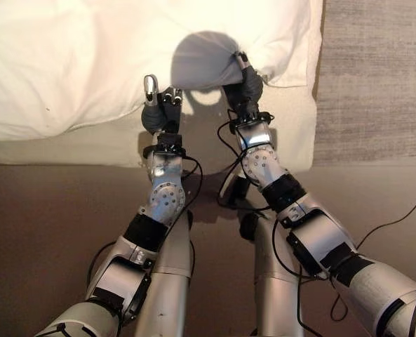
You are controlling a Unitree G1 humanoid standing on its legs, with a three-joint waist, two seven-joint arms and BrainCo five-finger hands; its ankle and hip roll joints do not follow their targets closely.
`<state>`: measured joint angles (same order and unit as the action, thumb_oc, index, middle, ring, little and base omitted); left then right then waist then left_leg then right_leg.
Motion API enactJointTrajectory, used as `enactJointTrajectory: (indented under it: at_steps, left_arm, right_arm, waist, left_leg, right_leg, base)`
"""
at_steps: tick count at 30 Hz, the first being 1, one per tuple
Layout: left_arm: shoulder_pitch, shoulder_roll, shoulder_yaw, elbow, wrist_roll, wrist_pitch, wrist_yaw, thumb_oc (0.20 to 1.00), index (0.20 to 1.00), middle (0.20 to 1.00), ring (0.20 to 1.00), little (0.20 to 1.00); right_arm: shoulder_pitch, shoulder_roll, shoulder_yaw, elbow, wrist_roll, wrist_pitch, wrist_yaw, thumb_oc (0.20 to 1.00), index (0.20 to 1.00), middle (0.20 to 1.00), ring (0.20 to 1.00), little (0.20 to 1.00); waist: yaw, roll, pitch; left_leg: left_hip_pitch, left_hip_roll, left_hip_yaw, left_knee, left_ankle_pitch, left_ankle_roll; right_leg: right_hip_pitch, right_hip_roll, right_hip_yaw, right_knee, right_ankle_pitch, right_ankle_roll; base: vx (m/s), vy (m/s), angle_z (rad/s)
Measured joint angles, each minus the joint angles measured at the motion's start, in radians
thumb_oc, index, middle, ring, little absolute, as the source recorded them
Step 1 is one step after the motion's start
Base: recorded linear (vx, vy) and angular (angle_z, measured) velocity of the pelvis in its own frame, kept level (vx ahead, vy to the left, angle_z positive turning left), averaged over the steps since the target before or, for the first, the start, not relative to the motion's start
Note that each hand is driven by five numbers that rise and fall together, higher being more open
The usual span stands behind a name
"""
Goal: Make the bed
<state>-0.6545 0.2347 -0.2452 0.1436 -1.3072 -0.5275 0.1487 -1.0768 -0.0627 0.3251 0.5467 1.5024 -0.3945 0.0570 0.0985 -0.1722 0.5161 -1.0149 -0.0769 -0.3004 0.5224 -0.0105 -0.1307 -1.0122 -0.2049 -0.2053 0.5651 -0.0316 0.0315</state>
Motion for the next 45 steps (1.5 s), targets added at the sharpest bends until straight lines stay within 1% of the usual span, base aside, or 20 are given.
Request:
enactJointTrajectory:
  at_steps: [3, 4, 6, 11, 16, 18, 20, 25, 29, 31, 38, 45]
  left_arm:
    - [0.051, 0.014, 0.038, -0.004, -0.001, 0.000, -0.008, 1.000, 1.000, 1.000, 1.000, 1.000]
    - [0.064, 0.021, 0.047, -0.005, -0.001, 0.000, -0.012, 1.000, 1.000, 1.000, 1.000, 1.000]
    - [0.086, 0.024, 0.079, -0.005, -0.001, 0.000, -0.020, 1.000, 1.000, 1.000, 1.000, 1.000]
    - [0.103, 0.049, 0.106, -0.006, -0.002, 0.000, -0.024, 1.000, 1.000, 1.000, 1.000, 1.000]
    - [0.108, 0.092, 0.118, -0.005, -0.002, 0.000, -0.024, 1.000, 1.000, 1.000, 1.000, 1.000]
    - [0.109, 0.117, 0.119, -0.005, -0.001, 0.002, -0.024, 1.000, 1.000, 1.000, 1.000, 1.000]
    - [0.109, 0.150, 0.123, -0.003, 0.000, 0.008, -0.023, 1.000, 1.000, 1.000, 1.000, 1.000]
    - [0.105, 0.184, 0.148, 0.003, 0.000, 0.020, -0.023, 1.000, 1.000, 1.000, 1.000, 1.000]
    - [0.103, 0.187, 0.148, 0.009, 0.004, 0.028, -0.022, 1.000, 1.000, 1.000, 1.000, 1.000]
    - [0.095, 0.186, 0.149, 0.036, 0.030, 0.032, -0.023, 1.000, 1.000, 1.000, 1.000, 1.000]
    - [0.060, 0.188, 0.139, 0.100, 0.029, 0.058, -0.023, 1.000, 1.000, 1.000, 1.000, 1.000]
    - [0.058, 0.171, 0.106, 0.103, 0.028, 0.064, -0.026, 1.000, 1.000, 1.000, 1.000, 1.000]
  right_arm:
    - [0.028, -0.012, -0.001, 0.000, 0.000, 0.007, 0.000, 0.200, 0.200, 0.200, 0.200, 0.200]
    - [0.040, -0.025, -0.003, 0.000, 0.000, 0.007, 0.000, 0.200, 0.200, 0.200, 0.200, 0.200]
    - [0.053, -0.034, -0.009, 0.000, 0.000, 0.008, 0.000, 0.200, 0.200, 0.200, 0.200, 0.200]
    - [0.076, -0.042, -0.043, -0.008, 0.000, 0.009, 0.000, 0.200, 0.200, 0.200, 0.200, 0.200]
    - [0.104, -0.055, -0.043, -0.031, 0.000, 0.028, 0.000, 0.200, 0.200, 0.200, 0.200, 0.200]
    - [0.105, -0.066, -0.043, -0.033, 0.000, 0.036, 0.002, 0.200, 0.200, 0.200, 0.200, 0.200]
    - [0.111, -0.078, -0.043, -0.038, 0.000, 0.048, 0.008, 0.200, 0.200, 0.200, 0.200, 0.200]
    - [0.124, -0.081, -0.041, -0.040, -0.001, 0.066, 0.022, 0.200, 0.200, 0.200, 0.200, 0.200]
    - [0.126, -0.092, -0.041, -0.040, -0.025, 0.071, 0.027, 0.200, 0.200, 0.200, 0.200, 0.200]
    - [0.126, -0.103, -0.039, -0.040, -0.030, 0.077, 0.030, 0.200, 0.200, 0.200, 0.200, 0.200]
    - [0.125, -0.124, -0.039, -0.039, -0.044, 0.088, 0.035, 0.200, 0.200, 0.200, 0.200, 0.200]
    - [0.121, -0.125, -0.039, -0.037, -0.052, 0.088, 0.034, 0.200, 0.200, 0.200, 0.200, 0.200]
  waist:
    - [0.018, 0.001, 0.000]
    - [0.032, 0.001, 0.001]
    - [0.037, 0.001, 0.001]
    - [0.058, 0.002, 0.002]
    - [0.058, 0.005, 0.003]
    - [0.059, 0.011, 0.007]
    - [0.059, 0.016, 0.011]
    - [0.059, 0.017, 0.011]
    - [0.057, 0.017, 0.011]
    - [0.056, 0.017, 0.011]
    - [0.047, 0.017, 0.011]
    - [0.024, 0.017, 0.011]
  left_leg:
    - [0.000, -0.008, -0.004, 0.011, -0.002, 0.000]
    - [-0.001, -0.011, -0.005, 0.013, -0.002, 0.000]
    - [-0.001, -0.019, -0.005, 0.019, -0.003, 0.002]
    - [-0.008, -0.033, -0.008, 0.038, -0.010, 0.007]
    - [-0.013, -0.048, -0.007, 0.068, -0.024, 0.017]
    - [-0.021, -0.054, -0.008, 0.093, -0.030, 0.015]
    - [-0.032, -0.060, -0.007, 0.117, -0.046, 0.024]
    - [-0.032, -0.065, -0.004, 0.126, -0.051, 0.026]
    - [-0.032, -0.065, -0.004, 0.128, -0.052, 0.022]
    - [-0.032, -0.064, -0.003, 0.131, -0.052, 0.021]
    - [-0.038, -0.058, 0.006, 0.135, -0.054, 0.020]
    - [-0.046, -0.056, 0.026, 0.145, -0.059, 0.028]
  right_leg:
    - [-0.001, -0.008, -0.001, 0.016, -0.011, 0.001]
    - [-0.001, -0.010, -0.002, 0.019, -0.012, 0.001]
    - [-0.001, -0.020, -0.003, 0.033, -0.018, 0.004]
    - [-0.004, -0.036, -0.006, 0.049, -0.030, 0.011]
    - [-0.004, -0.049, -0.005, 0.075, -0.041, 0.016]
    - [-0.006, -0.053, -0.004, 0.091, -0.049, 0.017]
    - [-0.012, -0.059, -0.003, 0.110, -0.058, 0.017]
    - [-0.013, -0.064, 0.003, 0.119, -0.064, 0.020]
    - [-0.013, -0.064, 0.003, 0.119, -0.066, 0.020]
    - [-0.015, -0.063, 0.004, 0.120, -0.065, 0.019]
    - [-0.027, -0.058, 0.011, 0.122, -0.063, 0.019]
    - [-0.038, -0.056, 0.029, 0.124, -0.058, 0.025]
  base:
    - [-0.03, 0.066, 0.07]
    - [-0.03, 0.062, 0.05]
    - [-0.02, 0.050, 0.09]
    - [-0.03, 0.071, 0.07]
    - [-0.02, 0.075, 0.04]
    - [-0.01, 0.071, 0.02]
    - [-0.01, 0.070, 0.00]
    - [0.00, 0.034, 0.01]
    - [0.00, 0.008, 0.00]
    - [0.00, 0.000, 0.00]
    - [0.01, 0.011, -0.03]
    - [0.01, -0.006, -0.03]
